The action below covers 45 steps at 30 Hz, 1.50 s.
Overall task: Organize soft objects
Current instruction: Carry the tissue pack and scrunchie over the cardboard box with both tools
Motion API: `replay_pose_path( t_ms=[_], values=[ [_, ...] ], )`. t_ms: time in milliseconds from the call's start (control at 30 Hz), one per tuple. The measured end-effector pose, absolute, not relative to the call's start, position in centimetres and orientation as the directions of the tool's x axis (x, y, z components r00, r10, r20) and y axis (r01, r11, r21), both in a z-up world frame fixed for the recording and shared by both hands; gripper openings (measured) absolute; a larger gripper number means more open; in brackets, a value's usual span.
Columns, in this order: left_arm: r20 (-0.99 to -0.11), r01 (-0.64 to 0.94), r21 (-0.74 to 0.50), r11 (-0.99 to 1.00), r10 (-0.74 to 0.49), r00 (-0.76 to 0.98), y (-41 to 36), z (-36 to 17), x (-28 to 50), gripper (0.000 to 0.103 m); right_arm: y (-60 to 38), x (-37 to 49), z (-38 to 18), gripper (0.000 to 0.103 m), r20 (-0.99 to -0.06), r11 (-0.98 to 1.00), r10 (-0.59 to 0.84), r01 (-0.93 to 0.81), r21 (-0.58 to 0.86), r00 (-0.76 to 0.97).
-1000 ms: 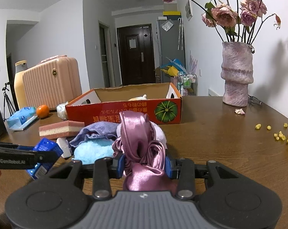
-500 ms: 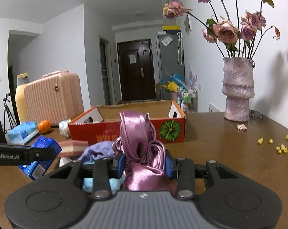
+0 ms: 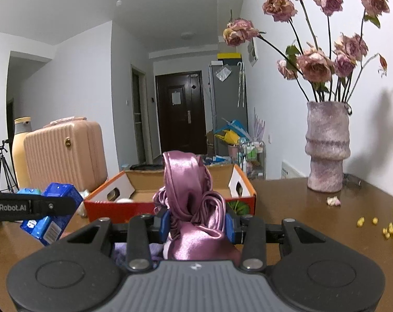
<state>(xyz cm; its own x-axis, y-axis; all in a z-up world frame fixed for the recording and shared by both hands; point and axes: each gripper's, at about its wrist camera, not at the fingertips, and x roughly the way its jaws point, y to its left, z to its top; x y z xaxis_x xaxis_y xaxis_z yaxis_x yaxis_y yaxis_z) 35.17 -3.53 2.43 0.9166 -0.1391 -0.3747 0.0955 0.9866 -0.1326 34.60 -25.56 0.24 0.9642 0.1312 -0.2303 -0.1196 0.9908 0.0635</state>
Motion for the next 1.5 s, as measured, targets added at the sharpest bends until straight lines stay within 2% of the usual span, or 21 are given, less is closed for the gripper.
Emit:
replay_pose_path(
  t_ms=[467,1000,1500],
  values=[
    [-0.308,0.075,-0.131,0.989,-0.112,0.945,-3.9,3.8,39.8,0.053,-25.7,40.6,2.1,0.039,-0.188,0.993,0.118,-0.112,0.045,0.975],
    [-0.289,0.058,-0.118,0.991,-0.09,0.953,-4.1,3.6,46.6,0.053,-26.2,47.7,2.1,0.039,-0.207,0.994,0.112,-0.113,0.007,0.972],
    [-0.29,0.029,-0.099,0.995,-0.057,0.955,-4.4,3.2,51.5,0.053,-25.9,52.9,1.9,0.039,-0.267,0.993,0.11,-0.12,-0.019,0.957]
  ],
)
